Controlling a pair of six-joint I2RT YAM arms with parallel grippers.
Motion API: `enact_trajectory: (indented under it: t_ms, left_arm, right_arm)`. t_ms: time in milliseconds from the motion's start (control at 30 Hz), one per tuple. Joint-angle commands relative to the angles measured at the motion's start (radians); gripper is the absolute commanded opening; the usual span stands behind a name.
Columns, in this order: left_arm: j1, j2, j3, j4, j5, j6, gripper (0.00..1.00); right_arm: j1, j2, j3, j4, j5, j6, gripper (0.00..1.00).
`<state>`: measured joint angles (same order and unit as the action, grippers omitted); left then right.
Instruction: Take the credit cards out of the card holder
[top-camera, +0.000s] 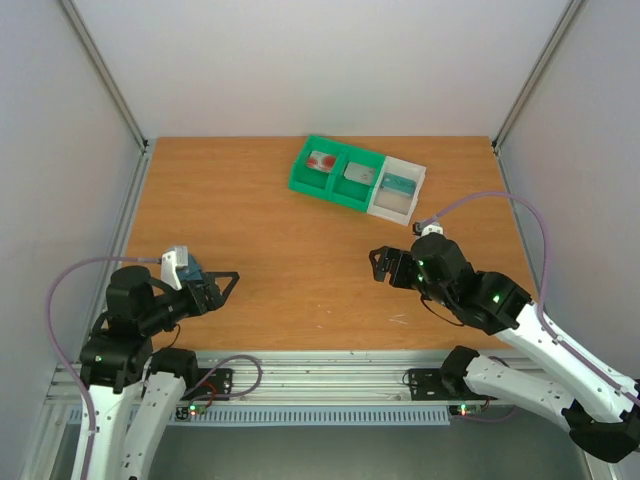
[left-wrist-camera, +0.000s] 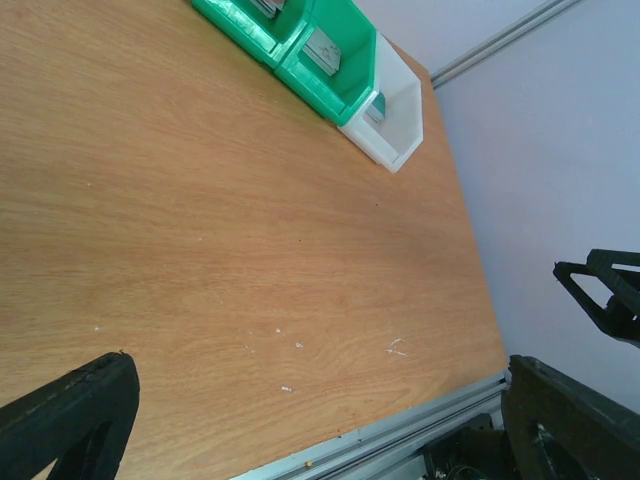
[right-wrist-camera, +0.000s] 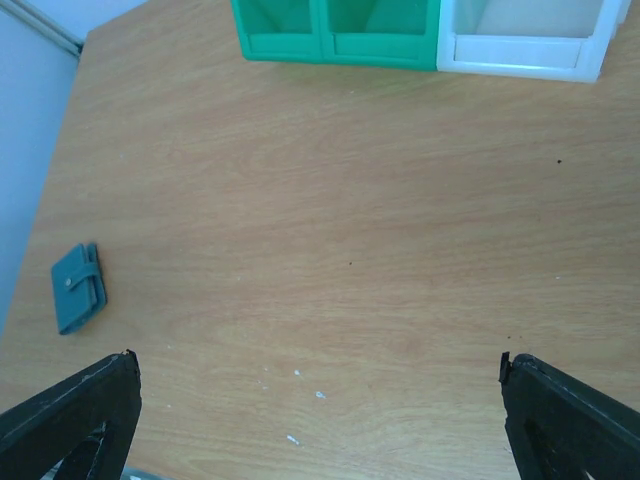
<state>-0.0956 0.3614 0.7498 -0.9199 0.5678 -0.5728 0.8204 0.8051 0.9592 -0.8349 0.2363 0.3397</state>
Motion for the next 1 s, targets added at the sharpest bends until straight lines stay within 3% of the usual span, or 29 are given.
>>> enact_trajectory:
  t_ms: [0,333,633,833,967]
  left_arm:
    - [0.005,0.011,0.02,0.026,-0.022,0.002,0.99]
    - [0.005,0.058,0.025,0.025,-0.243,-0.066,0.99]
    - [0.005,0.272,0.043,-0.04,-0.638,-0.149,0.99]
    - [0.017,0.394,0.008,0.049,-0.928,-0.25,0.99]
    - [0.047,0.5,0.014,0.122,-1.004,-0.246,0.99]
  right_arm:
    - [0.01,0.012,0.007,0.015,0.025,0.014,0.99]
    - [0.01,0.033,0.029,-0.003,0.008,0.003,0.98]
    - [0.01,-0.025,0.015,0.009,0.007,-0.03,0.99]
    - [0.009,-0.095,-0.02,0.065,-0.04,-0.071,0.98]
    - [0.01,-0.131,-0.027,0.053,-0.043,-0.085,0.99]
